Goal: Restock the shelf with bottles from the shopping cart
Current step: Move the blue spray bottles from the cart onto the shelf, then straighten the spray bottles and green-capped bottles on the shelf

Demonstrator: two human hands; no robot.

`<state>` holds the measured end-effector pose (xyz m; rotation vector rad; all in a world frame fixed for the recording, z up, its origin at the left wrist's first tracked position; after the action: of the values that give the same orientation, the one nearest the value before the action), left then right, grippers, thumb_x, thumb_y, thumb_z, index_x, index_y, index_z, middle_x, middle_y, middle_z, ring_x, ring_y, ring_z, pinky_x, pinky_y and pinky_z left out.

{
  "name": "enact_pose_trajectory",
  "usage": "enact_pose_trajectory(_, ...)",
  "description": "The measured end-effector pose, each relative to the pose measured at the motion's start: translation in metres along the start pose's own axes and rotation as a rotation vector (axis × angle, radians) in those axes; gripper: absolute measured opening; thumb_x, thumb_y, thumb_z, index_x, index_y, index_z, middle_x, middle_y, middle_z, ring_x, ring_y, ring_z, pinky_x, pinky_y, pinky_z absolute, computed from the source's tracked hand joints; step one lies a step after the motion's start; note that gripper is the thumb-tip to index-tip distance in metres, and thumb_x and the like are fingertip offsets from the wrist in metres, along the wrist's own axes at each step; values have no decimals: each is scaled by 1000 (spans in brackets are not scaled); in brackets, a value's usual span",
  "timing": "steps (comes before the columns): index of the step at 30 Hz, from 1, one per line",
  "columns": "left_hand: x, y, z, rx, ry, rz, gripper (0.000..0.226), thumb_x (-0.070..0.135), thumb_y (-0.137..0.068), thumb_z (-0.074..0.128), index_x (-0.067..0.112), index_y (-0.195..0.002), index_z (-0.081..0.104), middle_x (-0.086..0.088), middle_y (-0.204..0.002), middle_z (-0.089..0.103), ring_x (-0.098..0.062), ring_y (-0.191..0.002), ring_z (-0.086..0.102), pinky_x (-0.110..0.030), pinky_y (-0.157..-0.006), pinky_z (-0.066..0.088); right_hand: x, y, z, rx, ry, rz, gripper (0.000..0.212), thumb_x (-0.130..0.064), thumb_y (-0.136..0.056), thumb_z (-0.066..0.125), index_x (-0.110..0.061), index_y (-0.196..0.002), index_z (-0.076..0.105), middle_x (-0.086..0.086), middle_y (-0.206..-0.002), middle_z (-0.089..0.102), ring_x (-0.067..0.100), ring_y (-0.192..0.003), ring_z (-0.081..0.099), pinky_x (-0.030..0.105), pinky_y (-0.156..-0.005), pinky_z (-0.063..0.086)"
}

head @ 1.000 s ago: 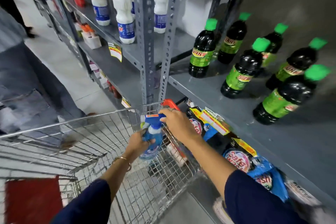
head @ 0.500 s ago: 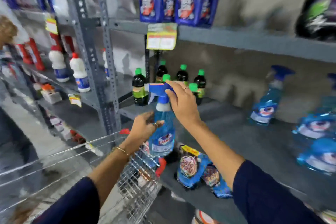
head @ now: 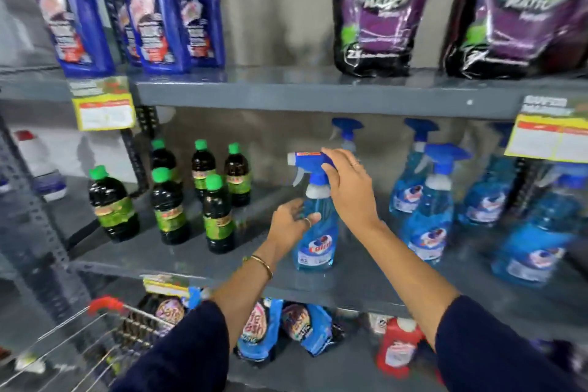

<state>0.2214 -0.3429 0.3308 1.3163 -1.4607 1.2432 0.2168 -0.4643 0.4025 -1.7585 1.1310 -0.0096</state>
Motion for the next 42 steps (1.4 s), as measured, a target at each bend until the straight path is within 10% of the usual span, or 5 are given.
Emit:
enact_pose_trajectory(8, 11, -53, 50, -132, 73, 4, 22, 2, -77, 65, 24, -79, 61, -13, -98, 65, -24, -87, 62, -43, -88, 51, 62, -13, -17, -39, 105, 70, 49, -4, -92, 51, -11, -139, 38, 8, -149, 37, 23, -132, 42, 35, -103, 39)
enact_pose_trajectory(18, 4, -66, 65, -130, 68, 19, 20, 5, -81, 63, 20, -94, 61, -9, -99, 66, -27, -96, 64, -52, -95, 49, 122, 68, -7, 86, 184, 155, 30, -17, -90, 45, -3, -109, 64, 14, -111, 68, 30, -100, 64, 26, -91, 42)
enact_pose_trajectory(28, -58, 17, 84, 255, -230, 120, 42, 7, -81, 60, 3, -121, 48, -16, -139, 41, -26, -131, 35, 3, -95, 7, 157, 119, -21, 339, 256, 519, 47, -32, -81, 49, 2, -113, 49, 26, -116, 52, 35, -107, 39, 36, -95, 27)
enact_pose_trajectory(33, -93, 40, 99, -16, -492, 62, 65, 31, -84, 57, 10, -137, 26, -10, -152, 23, -23, -141, 14, -39, -117, 8, 182, 118, -24, 267, 58, 771, 100, -21, -64, 84, 2, -139, 22, 23, -143, 28, 35, -133, 24, 47, -110, 29)
enact_pose_trajectory(42, -102, 35, 109, -226, -934, -53, 97, 74, -74, 35, 12, -142, 5, -3, -156, 4, -17, -143, -3, -46, -116, -7, 209, 119, -9, 263, -80, 962, 117, -16, -56, 87, -19, -144, 10, 15, -136, 38, 29, -122, 44, 43, -101, 45)
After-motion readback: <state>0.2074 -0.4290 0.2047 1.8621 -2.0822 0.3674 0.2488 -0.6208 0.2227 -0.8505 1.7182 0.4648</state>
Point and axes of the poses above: each hand's wrist, its own y-axis away from the middle knuckle, its own z-axis out of the palm, x = y × z, the point moved 1 cm from there along -y, towards the middle knuckle
